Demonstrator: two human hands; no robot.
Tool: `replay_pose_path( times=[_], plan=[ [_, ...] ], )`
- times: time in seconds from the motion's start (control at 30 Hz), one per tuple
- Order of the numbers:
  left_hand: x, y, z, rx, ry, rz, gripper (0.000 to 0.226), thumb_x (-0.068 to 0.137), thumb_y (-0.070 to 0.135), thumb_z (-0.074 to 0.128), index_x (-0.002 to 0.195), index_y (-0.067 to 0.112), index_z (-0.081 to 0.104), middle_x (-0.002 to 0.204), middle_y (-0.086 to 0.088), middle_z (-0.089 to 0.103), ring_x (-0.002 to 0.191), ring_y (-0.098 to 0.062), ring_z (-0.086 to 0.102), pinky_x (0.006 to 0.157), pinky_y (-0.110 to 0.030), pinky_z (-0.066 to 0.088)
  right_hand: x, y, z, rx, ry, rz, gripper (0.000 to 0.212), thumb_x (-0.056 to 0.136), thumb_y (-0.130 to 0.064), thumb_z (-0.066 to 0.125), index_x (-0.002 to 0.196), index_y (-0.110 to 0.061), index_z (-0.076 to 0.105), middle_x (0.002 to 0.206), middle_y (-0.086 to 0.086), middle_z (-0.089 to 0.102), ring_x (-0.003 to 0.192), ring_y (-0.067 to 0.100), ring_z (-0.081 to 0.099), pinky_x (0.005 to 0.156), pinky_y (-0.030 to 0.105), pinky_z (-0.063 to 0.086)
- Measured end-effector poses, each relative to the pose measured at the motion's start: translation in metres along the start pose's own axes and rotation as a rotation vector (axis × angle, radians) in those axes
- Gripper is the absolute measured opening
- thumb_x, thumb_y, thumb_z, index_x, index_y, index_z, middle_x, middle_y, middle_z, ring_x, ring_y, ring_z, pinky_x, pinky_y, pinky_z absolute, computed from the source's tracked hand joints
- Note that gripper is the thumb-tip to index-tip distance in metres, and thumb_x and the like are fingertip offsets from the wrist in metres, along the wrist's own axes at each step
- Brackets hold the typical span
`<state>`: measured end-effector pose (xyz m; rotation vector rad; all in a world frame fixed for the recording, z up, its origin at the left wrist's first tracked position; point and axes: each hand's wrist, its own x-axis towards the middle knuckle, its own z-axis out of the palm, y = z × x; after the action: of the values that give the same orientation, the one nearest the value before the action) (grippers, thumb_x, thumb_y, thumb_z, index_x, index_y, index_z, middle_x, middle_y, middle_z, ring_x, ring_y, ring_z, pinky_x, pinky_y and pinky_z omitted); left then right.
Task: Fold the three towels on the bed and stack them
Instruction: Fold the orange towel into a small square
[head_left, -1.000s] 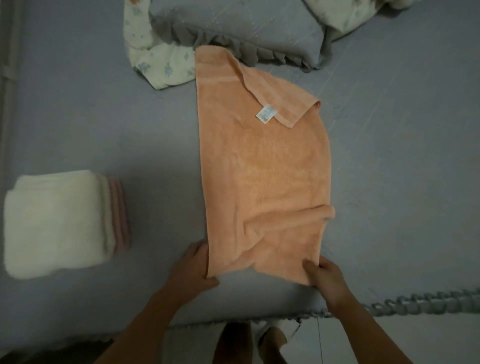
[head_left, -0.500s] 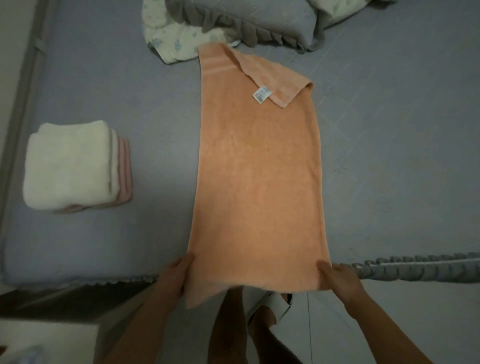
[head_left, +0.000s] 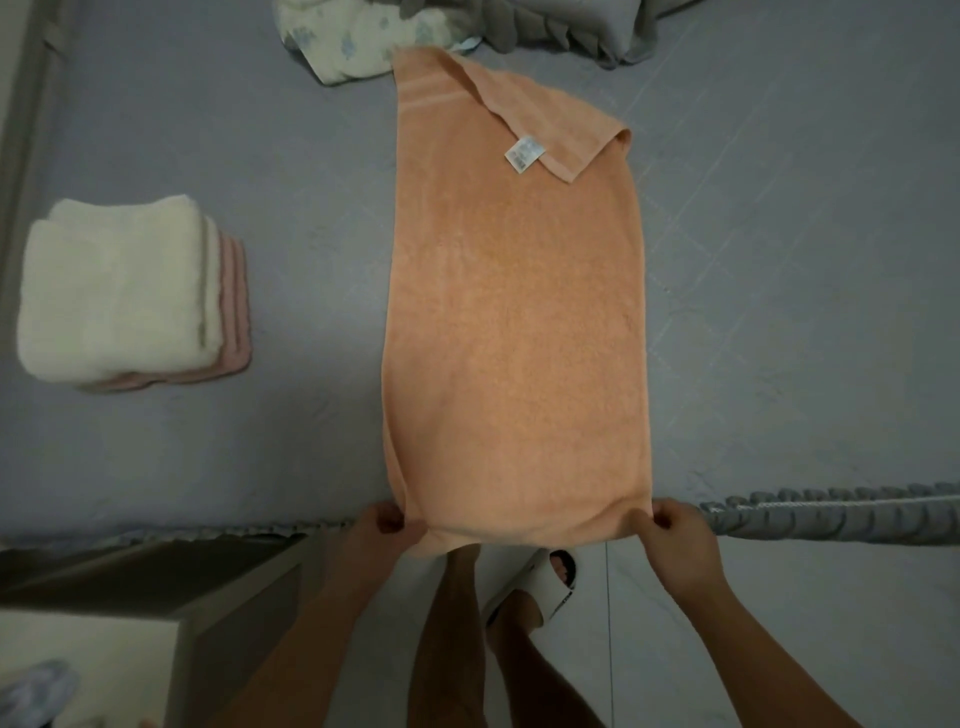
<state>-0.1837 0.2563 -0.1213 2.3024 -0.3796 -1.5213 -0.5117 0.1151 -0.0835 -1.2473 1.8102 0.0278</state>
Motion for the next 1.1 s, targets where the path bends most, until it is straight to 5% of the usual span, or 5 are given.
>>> replay_pose_path(
  times=[0.27,0.4,0.53,0.73,1.1],
  plan=[
    [-0.015,-0.027,0.0,0.127,0.242,-0.059,0.022,0.091,0.028,0.057,0.07,0.022,0.061,0.07,-0.002,0.064,0.075,-0.029,0.063,0.062,-0.032,0.043,0.0,0.044,-0.004,-0.148,-0.029,0.225,0.01,0.088,-0.019,0.06,0.08,-0.014,0.062,0.08,0.005,0.066,0.077,0.025,0.063,0.068,0.034,0.047],
    [-0.02,-0.019,-0.011,0.206,0.395,-0.144,0.019,0.09,0.014,0.056,0.106,0.01,0.064,0.105,-0.022,0.067,0.099,-0.04,0.063,0.081,-0.042,0.048,-0.004,0.044,-0.007,-0.126,-0.061,0.231,0.012,0.089,-0.019,0.06,0.077,-0.016,0.063,0.078,0.006,0.068,0.079,0.027,0.065,0.075,0.038,0.052],
    [-0.012,0.039,-0.007,0.25,0.365,0.165,0.012,0.094,0.016,0.056,0.103,0.012,0.063,0.093,-0.009,0.062,0.09,-0.035,0.062,0.072,-0.034,0.041,0.003,-0.004,-0.011,-0.046,-0.066,0.084,0.018,0.091,-0.021,0.057,0.073,-0.022,0.06,0.07,0.002,0.065,0.066,0.021,0.062,0.056,0.029,0.045],
    [0.039,0.156,0.001,0.501,0.239,0.535,0.037,0.085,0.005,0.059,0.122,0.01,0.061,0.127,-0.013,0.055,0.11,-0.034,0.055,0.097,-0.042,0.047,0.055,-0.109,-0.012,0.084,-0.087,-0.072,0.012,0.089,-0.025,0.063,0.1,-0.022,0.067,0.094,-0.007,0.065,0.089,0.015,0.061,0.077,0.029,0.047],
    [0.17,0.307,-0.018,0.96,0.171,0.778,0.071,0.087,0.048,0.061,0.15,0.033,0.032,0.164,-0.004,0.012,0.151,-0.03,0.005,0.12,-0.047,0.018,0.221,-0.312,-0.02,1.047,-0.202,0.226,0.015,0.094,-0.026,0.057,0.102,-0.013,0.06,0.089,0.005,0.073,0.067,0.021,0.067,0.059,0.033,0.053]
  ],
)
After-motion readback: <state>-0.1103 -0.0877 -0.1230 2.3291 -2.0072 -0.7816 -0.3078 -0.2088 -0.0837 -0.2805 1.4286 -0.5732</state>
